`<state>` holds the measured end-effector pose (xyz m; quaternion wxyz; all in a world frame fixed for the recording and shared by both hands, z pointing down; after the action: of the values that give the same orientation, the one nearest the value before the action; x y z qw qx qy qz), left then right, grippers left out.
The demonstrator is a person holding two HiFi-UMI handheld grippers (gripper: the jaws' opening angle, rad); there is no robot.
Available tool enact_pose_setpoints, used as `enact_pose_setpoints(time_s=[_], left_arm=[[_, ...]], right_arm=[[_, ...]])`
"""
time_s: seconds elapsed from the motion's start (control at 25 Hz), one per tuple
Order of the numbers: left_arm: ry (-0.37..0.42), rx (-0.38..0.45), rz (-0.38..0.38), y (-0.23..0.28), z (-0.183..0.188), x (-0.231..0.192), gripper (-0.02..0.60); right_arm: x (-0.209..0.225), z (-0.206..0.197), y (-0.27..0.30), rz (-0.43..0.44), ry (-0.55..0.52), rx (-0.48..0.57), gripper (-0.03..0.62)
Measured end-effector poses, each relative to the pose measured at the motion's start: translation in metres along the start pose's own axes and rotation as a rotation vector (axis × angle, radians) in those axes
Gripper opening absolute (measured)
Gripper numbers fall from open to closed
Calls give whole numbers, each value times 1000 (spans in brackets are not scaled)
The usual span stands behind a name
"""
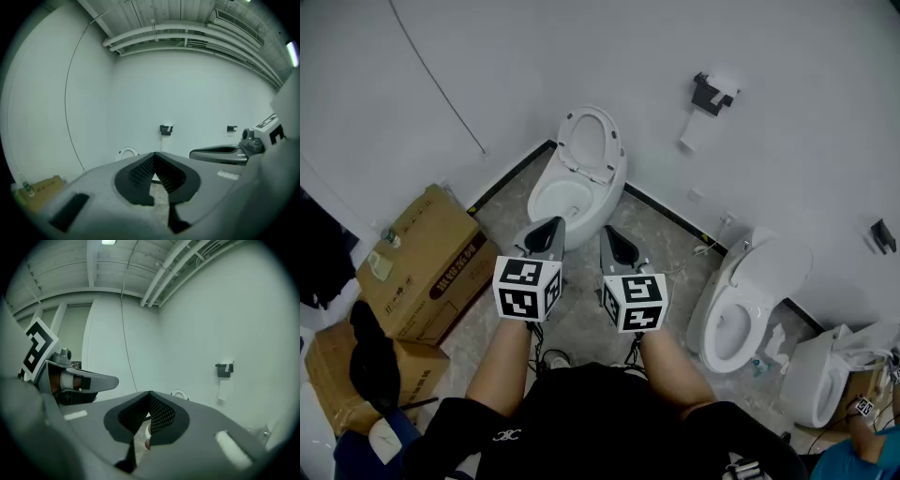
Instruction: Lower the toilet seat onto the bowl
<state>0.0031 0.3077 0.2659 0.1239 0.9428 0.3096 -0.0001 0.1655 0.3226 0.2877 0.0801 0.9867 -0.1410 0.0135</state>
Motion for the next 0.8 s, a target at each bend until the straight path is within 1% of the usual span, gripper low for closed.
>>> enact_pose_setpoints(time_s=[0.28, 0.6, 0.8], left_arm=[[-6, 9, 2, 0, 3, -20, 8], [-15, 10, 3, 0, 1, -37, 9], [-22, 14, 3, -5, -1, -54, 9]], right_arm=[[-13, 3, 16, 3, 35, 24, 9], [-25, 2, 29, 18, 36, 21, 9], [-40, 4, 40, 25, 38, 29, 9]])
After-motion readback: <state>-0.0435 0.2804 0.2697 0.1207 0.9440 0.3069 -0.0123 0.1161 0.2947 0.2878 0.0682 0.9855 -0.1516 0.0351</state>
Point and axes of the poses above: the fingertips, and each gripper's own axes: y forward along the fingers, x to its right, z out of its top, the point moved 9 cm from there along -y, backward along the fingers, and after that the axes turned 9 degrees about -z, right-handed, at the moved point
